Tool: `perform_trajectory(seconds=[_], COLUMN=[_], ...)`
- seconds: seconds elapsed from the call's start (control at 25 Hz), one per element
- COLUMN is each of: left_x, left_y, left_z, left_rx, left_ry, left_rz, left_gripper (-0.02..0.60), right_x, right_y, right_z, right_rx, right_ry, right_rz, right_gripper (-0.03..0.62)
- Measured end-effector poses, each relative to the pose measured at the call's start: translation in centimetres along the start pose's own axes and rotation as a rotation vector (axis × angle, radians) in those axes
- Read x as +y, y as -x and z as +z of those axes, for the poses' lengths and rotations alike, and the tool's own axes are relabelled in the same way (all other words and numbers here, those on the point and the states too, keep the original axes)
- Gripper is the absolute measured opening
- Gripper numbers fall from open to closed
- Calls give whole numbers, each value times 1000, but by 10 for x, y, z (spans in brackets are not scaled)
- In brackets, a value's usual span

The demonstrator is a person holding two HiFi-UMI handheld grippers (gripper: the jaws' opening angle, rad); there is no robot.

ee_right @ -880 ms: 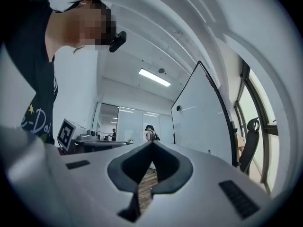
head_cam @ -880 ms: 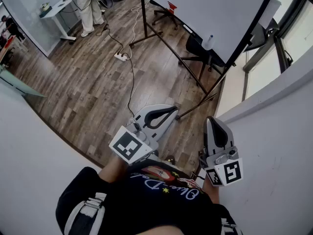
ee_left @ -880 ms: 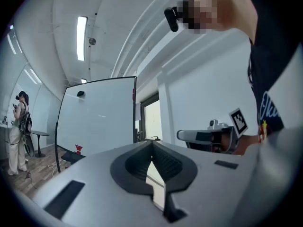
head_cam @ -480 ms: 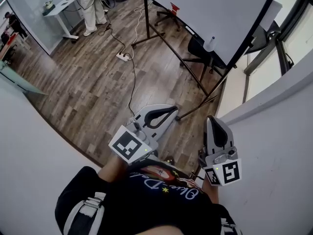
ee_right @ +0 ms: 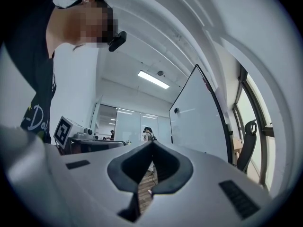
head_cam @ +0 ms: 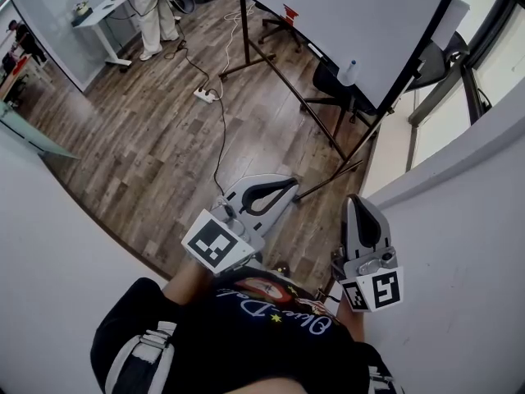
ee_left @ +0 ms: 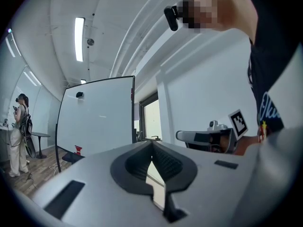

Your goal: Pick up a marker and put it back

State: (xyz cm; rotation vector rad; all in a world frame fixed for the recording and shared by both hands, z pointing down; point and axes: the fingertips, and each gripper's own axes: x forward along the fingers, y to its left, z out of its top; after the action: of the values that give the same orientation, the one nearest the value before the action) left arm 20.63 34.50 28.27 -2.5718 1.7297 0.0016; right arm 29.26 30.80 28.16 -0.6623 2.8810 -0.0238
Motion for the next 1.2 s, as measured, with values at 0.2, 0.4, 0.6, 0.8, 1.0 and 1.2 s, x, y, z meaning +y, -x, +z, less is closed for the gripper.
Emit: perform_trajectory(seconds=[0.2,0.4,0.6,0.8,1.0,1.2], left_x=[-8,-19,-27,-21,-3,25], left_y=[-11,-18,-21,-24,-30,-40], left_z=[-1,-4,-9,-8,-11,-11], left_rx=[6,17,15,25,23,5], left_ry=[8,-1,-8,-15,-8,-7], left_rz=[0,7,29,57,76,62], left_gripper=[3,3,3,3,3,3], right_x=[-13,-22,-28,-33,-44,-53], right_y=[11,21,29,23,10,-20], right_z=[2,-1,-6,-8,-12,-15], right_rx=[-11,-19,-22,-25,-15,-11], right_ry=[-11,-22,-30,-35,-31,-13], right_rz=[-19,-9,7,27,26,16], right_gripper=[0,0,0,0,0,0])
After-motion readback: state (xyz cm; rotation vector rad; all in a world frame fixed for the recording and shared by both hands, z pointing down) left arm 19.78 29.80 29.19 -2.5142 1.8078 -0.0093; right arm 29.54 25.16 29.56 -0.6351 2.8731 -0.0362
